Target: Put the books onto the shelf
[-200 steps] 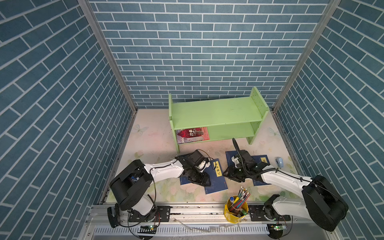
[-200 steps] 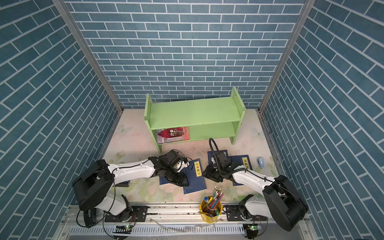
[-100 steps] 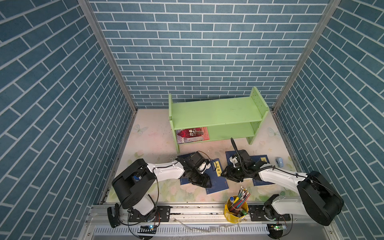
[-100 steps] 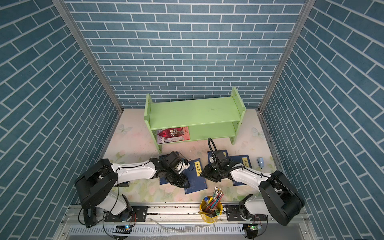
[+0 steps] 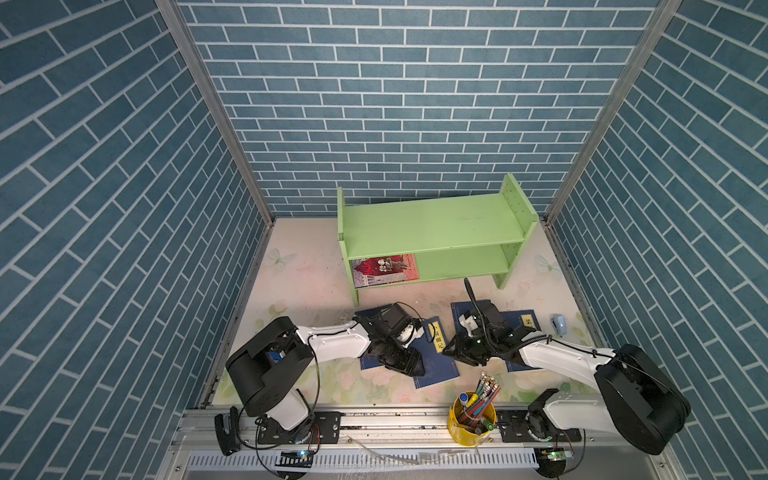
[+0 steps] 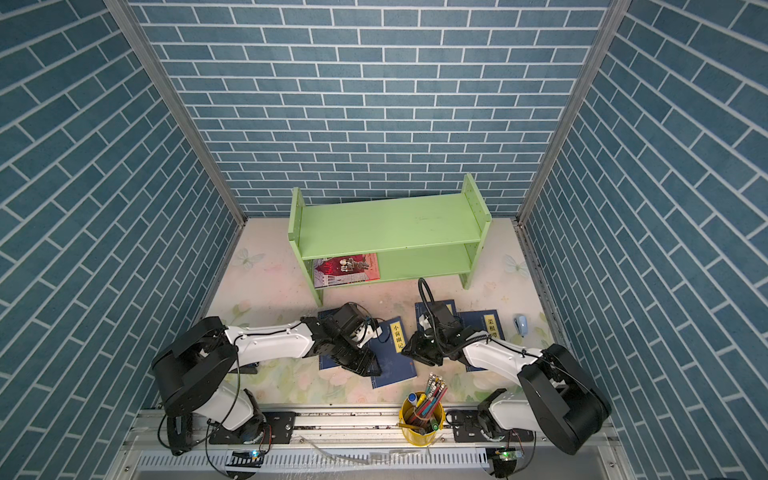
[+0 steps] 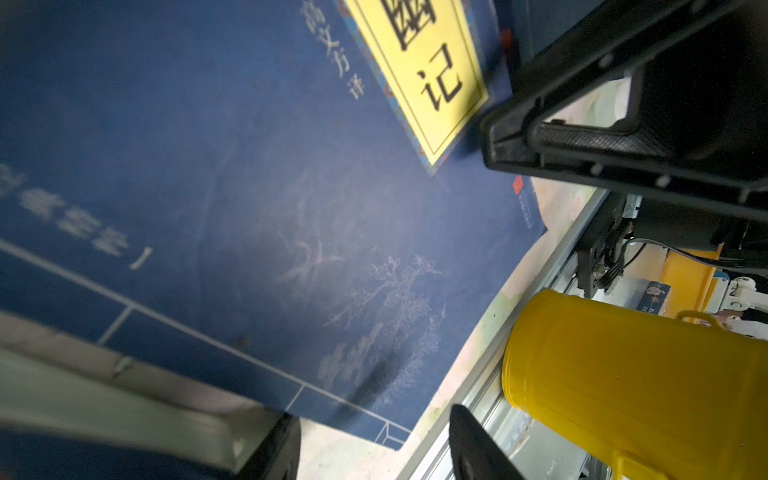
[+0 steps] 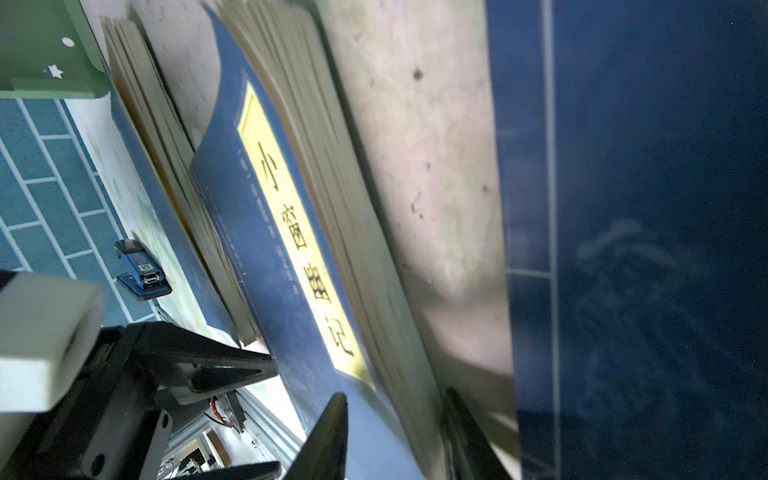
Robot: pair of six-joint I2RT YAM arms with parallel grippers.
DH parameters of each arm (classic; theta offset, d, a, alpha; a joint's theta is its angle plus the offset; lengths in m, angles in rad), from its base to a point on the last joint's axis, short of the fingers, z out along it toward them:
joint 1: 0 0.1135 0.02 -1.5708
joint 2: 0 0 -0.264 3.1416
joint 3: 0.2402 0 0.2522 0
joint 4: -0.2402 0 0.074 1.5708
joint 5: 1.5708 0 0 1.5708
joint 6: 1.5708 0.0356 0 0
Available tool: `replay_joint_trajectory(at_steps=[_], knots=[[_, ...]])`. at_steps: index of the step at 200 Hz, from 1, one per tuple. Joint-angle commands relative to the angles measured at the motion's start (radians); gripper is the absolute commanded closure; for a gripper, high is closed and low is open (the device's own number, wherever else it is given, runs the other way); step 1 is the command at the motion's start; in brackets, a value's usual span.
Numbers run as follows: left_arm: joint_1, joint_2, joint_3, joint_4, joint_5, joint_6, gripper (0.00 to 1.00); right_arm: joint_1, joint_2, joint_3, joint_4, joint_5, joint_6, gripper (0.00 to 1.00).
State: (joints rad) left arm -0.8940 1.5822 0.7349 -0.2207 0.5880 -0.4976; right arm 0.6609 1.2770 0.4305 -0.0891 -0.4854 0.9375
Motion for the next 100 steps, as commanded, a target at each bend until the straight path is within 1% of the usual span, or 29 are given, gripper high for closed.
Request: replay_joint_trajectory(at_steps=[1,37,59,100], knots=[[-0.008,0.031,0.010,-0.037,-0.048,0.043,0.41,0.006,-0.054,-0.026,0.011,-0.047,0.005,0.63],[-0.008,0.019,0.028,-0.044,-0.041,0.073,0.41,0.006,-0.080,-0.032,0.024,-0.098,-0.001,0.65],[-0.008,0.008,0.027,-0.023,-0.007,0.076,0.41,0.006,-0.075,-0.032,0.064,-0.116,0.000,0.65],[-0.006,-0.007,0.042,-0.017,0.024,0.085,0.41,0.008,-0.049,-0.026,0.089,-0.111,0.002,0.66]])
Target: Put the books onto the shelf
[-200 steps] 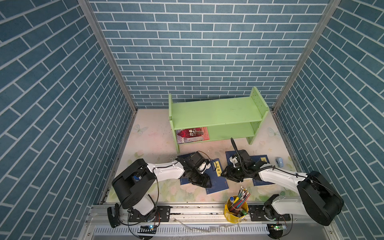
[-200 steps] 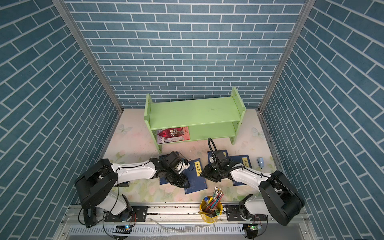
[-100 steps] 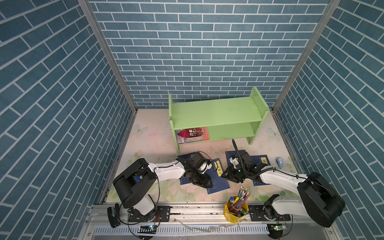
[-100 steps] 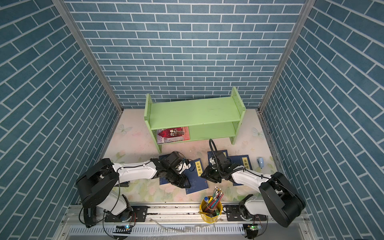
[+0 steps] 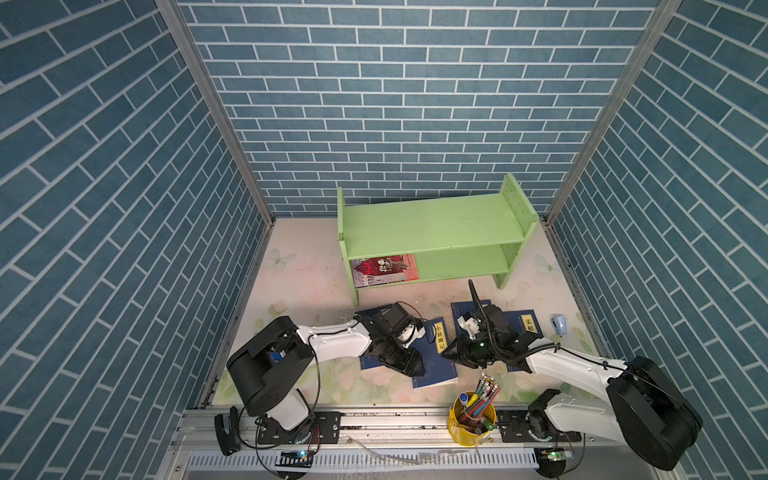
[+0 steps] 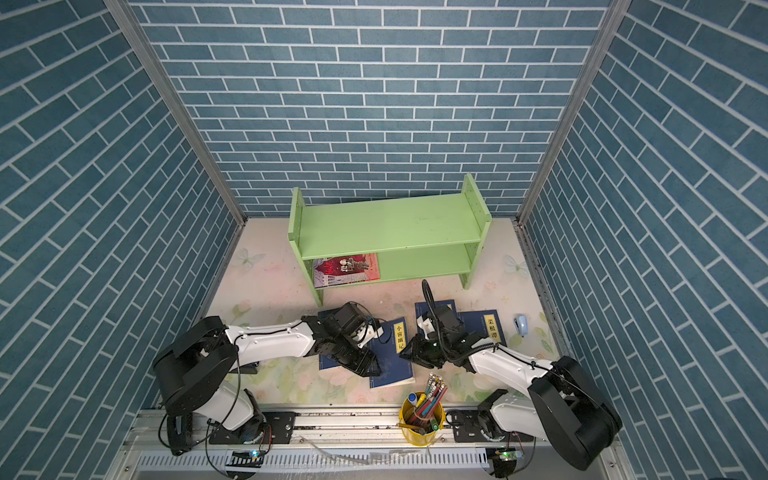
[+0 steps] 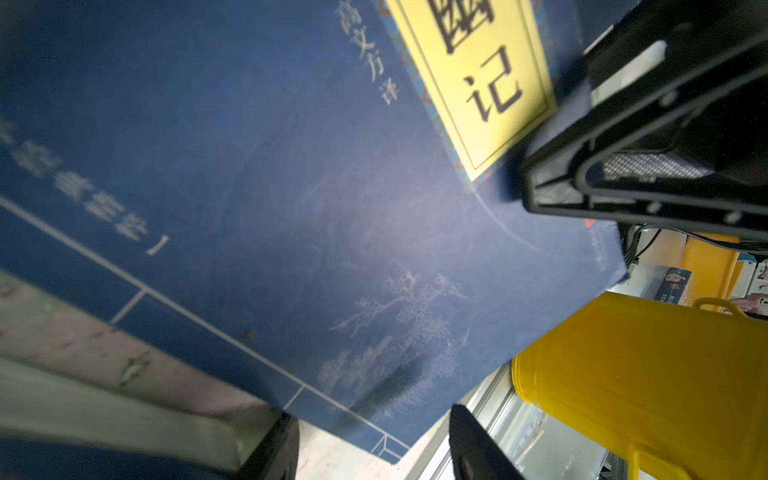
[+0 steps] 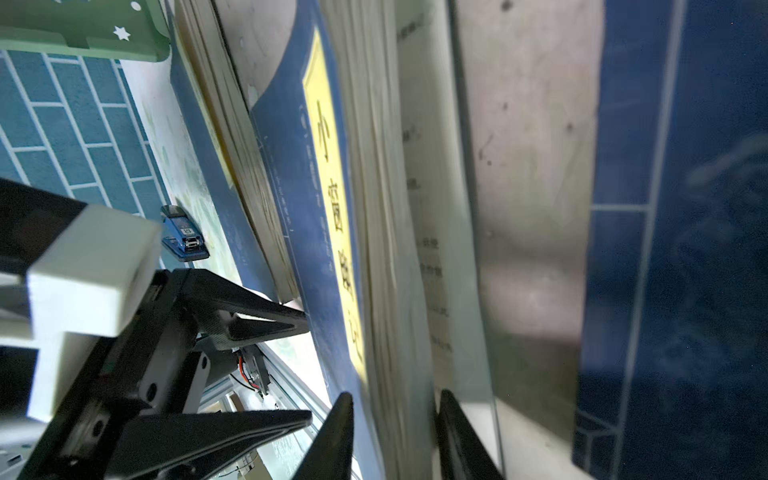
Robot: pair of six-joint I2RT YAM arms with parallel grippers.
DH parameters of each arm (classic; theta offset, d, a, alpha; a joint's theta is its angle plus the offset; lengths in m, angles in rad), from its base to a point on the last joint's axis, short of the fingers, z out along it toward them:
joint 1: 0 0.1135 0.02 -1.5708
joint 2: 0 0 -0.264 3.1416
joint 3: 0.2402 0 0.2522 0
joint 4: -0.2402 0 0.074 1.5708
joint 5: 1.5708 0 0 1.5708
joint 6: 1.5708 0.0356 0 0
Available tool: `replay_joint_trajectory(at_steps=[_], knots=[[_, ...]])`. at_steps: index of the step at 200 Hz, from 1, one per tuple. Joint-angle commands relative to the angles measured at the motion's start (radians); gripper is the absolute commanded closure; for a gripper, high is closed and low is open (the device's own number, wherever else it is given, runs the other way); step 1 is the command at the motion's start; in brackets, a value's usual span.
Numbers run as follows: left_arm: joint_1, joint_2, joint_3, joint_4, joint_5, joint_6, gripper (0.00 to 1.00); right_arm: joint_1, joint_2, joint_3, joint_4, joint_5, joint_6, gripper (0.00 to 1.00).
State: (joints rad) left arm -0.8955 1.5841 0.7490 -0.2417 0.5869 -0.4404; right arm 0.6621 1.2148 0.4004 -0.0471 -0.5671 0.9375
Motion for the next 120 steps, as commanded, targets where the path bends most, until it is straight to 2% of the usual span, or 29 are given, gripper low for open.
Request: replay_joint_trajectory(at_steps=[1,77,120], knots=[[-0.005,-0.009,0.028,0.004,0.026,0.028,0.41,0.007,0.014,0.004,0.047,-0.030,0.002,0.66],[0.019,-0.052,0.022,-0.035,0.043,0.068,0.41,0.005,-0.070,-0.006,-0.001,0.011,-0.001,0.87],[0.135,-0.160,0.018,-0.089,0.123,0.134,0.41,0.004,-0.159,0.010,-0.044,0.023,0.001,0.98]])
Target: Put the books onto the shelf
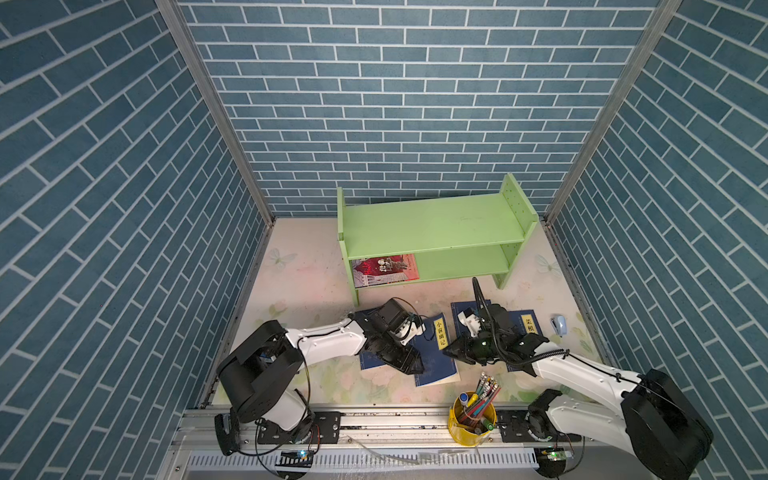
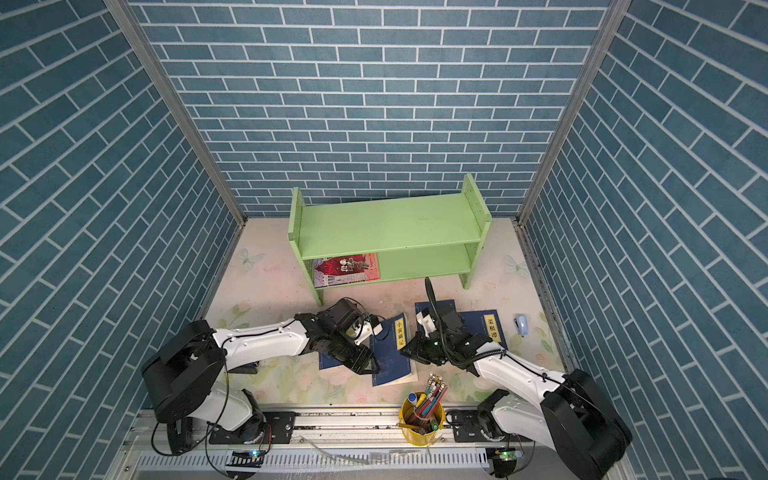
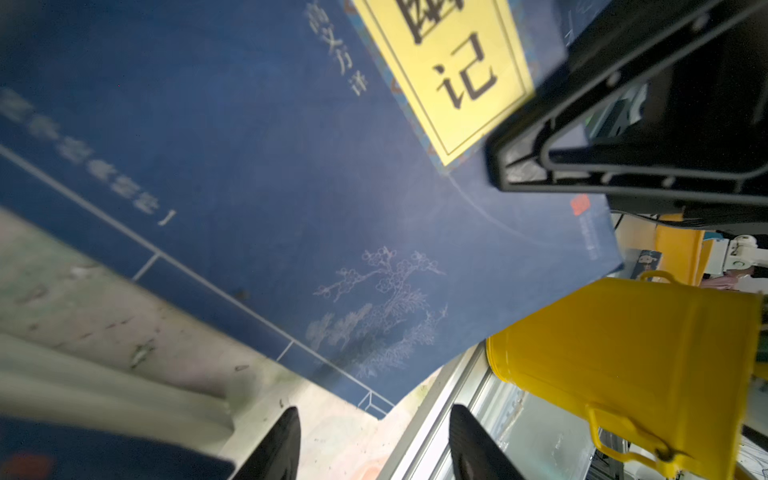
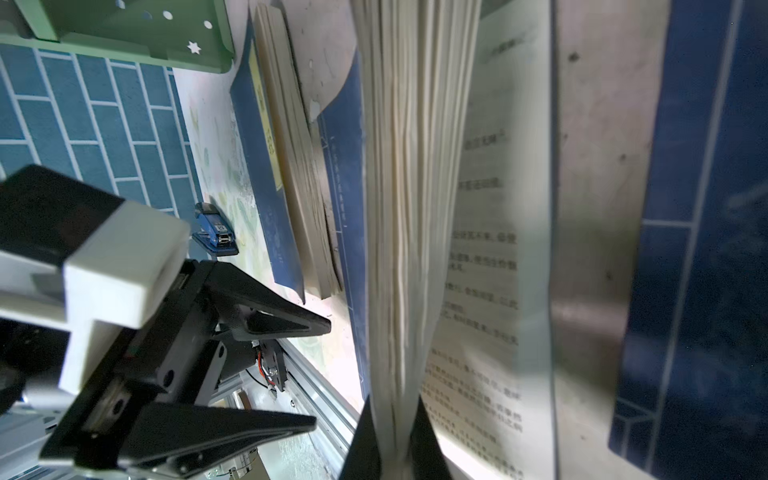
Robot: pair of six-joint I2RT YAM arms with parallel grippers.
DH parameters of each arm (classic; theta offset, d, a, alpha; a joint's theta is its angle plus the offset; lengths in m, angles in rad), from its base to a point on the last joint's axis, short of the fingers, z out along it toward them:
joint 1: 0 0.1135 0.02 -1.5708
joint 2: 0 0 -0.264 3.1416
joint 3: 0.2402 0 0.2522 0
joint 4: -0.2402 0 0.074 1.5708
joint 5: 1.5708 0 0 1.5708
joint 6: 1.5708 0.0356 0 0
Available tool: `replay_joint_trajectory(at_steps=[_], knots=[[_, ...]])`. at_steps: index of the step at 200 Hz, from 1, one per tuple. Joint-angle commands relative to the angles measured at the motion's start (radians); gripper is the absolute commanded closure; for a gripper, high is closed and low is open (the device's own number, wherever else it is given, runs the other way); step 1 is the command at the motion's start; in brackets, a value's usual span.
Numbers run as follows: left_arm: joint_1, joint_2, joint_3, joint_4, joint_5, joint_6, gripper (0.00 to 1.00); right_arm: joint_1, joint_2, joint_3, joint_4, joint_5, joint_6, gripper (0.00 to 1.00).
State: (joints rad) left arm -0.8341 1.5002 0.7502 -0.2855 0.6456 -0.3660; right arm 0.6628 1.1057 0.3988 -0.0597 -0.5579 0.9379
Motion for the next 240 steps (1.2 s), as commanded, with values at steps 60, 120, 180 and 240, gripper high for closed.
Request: replay_joint_trajectory(at_steps=[60,120,180,240], knots=[[0.237,-0.293,-0.028,-0.062,0.235,0.057,0.40,-0.003,-0.078,0.108,-0.138,-0.048,-0.042,1.00],[0.329,-0.359,0.018,-0.084,0.318,0.060,0.40,-0.011,-0.082,0.208,-0.212,-0.093,-0.075,1.00],[0.411,-0.420,0.018,-0.159,0.452,0.092,0.40,-0.019,-0.103,0.320,-0.339,-0.178,-0.140,1.00],[0.489,-0.483,0.000,-0.127,0.544,0.003,0.40,-0.028,-0.111,0.471,-0.481,-0.250,-0.215,1.00]])
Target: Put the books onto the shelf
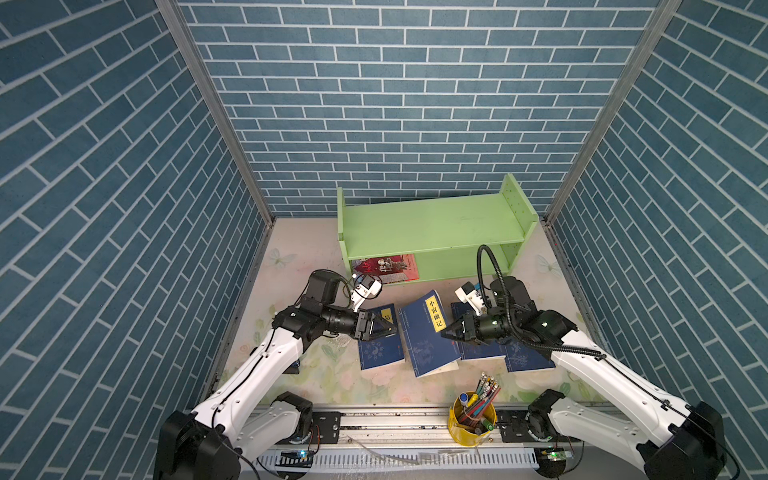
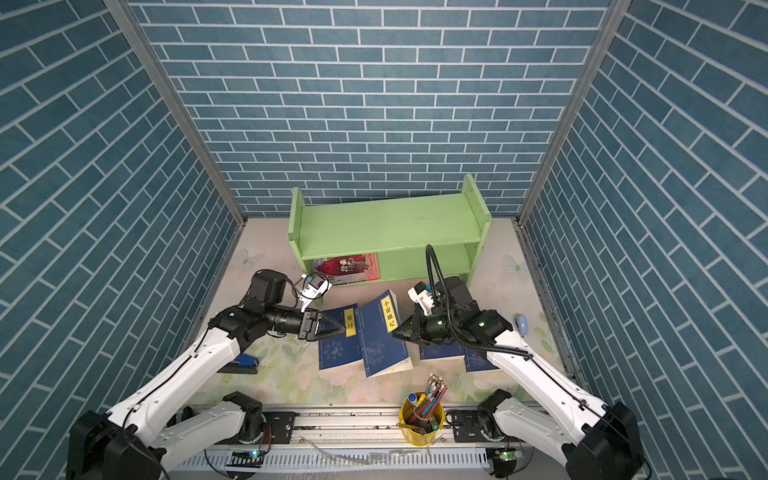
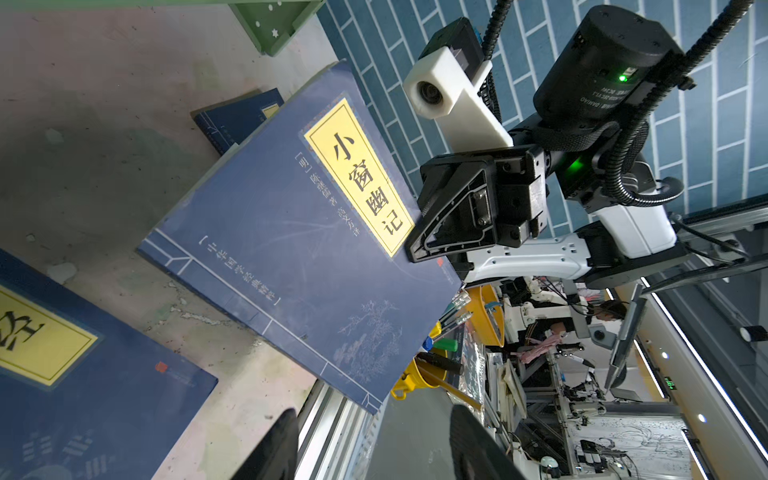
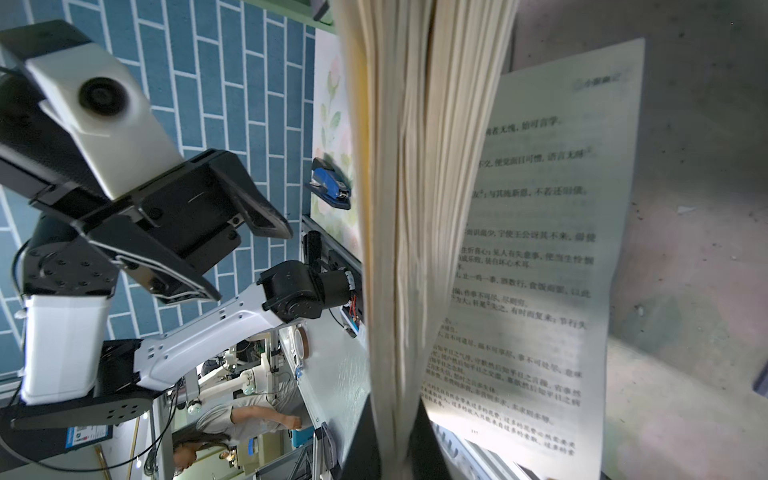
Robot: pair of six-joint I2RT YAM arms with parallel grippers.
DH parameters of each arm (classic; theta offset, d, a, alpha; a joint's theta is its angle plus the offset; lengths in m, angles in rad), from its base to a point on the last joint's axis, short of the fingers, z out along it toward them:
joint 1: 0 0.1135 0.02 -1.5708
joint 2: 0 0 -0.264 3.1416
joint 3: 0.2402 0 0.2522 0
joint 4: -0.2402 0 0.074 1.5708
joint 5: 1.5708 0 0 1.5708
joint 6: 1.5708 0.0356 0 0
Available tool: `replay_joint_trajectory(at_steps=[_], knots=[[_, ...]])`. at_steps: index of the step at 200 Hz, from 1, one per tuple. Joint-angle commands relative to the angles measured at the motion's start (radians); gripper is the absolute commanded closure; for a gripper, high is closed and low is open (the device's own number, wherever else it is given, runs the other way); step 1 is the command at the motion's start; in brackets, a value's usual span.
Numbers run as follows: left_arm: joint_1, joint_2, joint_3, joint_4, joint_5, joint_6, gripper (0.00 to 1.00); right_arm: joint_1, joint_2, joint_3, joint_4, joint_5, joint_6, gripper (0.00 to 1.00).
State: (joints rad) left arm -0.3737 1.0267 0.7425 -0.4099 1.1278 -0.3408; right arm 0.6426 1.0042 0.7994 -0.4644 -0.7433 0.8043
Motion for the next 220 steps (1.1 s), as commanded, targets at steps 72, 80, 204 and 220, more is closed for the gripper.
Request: replay_joint_trajectory(at_steps=[72,80,204,220], knots=[[0.108,-0.069,-0.023,0.055,0.213,-0.102,0.38,-0.008,-0.041,0.188,-0.089,-0.145,-0.082,1.00],[0.108,-0.065,-0.041,0.141,0.206,-0.175,0.38,-0.009,-0.039,0.202,-0.086,-0.153,-0.081,1.00],[0.079,0.075,0.032,0.684,0.181,-0.649,0.34,-0.009,0.026,0.287,0.045,-0.211,-0.027,1.00],[0.076,0.095,0.044,0.668,0.168,-0.649,0.35,-0.009,0.028,0.287,0.061,-0.215,-0.021,1.00]])
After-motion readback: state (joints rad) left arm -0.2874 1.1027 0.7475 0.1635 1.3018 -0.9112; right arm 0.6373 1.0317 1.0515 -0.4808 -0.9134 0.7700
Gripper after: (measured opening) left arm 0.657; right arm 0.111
